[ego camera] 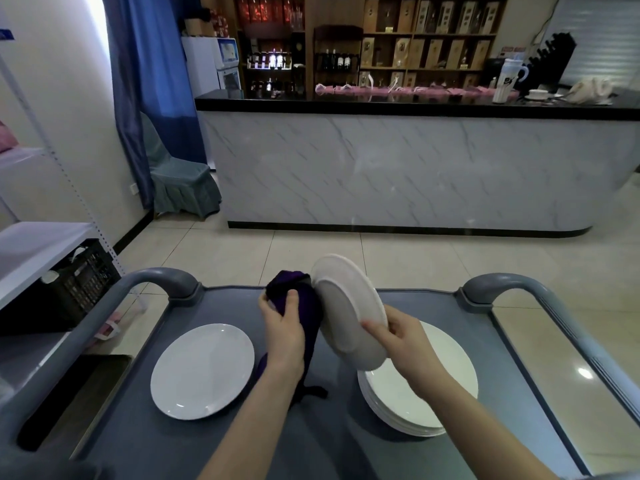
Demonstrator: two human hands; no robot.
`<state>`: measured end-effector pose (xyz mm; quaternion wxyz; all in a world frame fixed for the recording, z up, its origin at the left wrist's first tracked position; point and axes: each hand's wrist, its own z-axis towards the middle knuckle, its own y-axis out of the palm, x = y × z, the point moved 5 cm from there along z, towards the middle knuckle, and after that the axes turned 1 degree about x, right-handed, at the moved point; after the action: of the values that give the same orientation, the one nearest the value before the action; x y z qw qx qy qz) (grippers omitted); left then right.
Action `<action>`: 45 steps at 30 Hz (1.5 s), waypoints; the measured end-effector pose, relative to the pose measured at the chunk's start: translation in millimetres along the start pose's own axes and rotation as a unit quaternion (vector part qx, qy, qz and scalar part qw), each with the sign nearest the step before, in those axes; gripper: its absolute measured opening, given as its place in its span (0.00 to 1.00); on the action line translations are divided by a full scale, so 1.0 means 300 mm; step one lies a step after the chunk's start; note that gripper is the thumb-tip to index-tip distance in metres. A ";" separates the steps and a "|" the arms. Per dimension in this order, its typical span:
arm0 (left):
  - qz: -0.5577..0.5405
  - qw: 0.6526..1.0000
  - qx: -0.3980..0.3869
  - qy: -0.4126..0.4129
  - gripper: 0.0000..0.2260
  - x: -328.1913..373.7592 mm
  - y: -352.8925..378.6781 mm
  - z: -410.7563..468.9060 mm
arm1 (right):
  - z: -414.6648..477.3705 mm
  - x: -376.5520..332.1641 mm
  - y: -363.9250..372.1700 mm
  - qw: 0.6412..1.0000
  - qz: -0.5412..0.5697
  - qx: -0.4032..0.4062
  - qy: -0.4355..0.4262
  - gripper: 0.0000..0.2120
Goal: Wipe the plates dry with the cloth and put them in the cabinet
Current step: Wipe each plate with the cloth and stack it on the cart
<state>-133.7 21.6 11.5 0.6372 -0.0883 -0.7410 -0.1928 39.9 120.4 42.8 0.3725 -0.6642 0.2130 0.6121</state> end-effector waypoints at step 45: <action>0.384 0.810 -0.326 0.302 0.25 -0.023 0.215 -0.027 | -0.065 0.050 -0.031 0.956 0.264 0.043 0.122 0.11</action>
<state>-100.8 77.9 16.9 0.7848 -0.5052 -0.3108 -0.1797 61.9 114.2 29.7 0.1966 -0.6376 0.4506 0.5930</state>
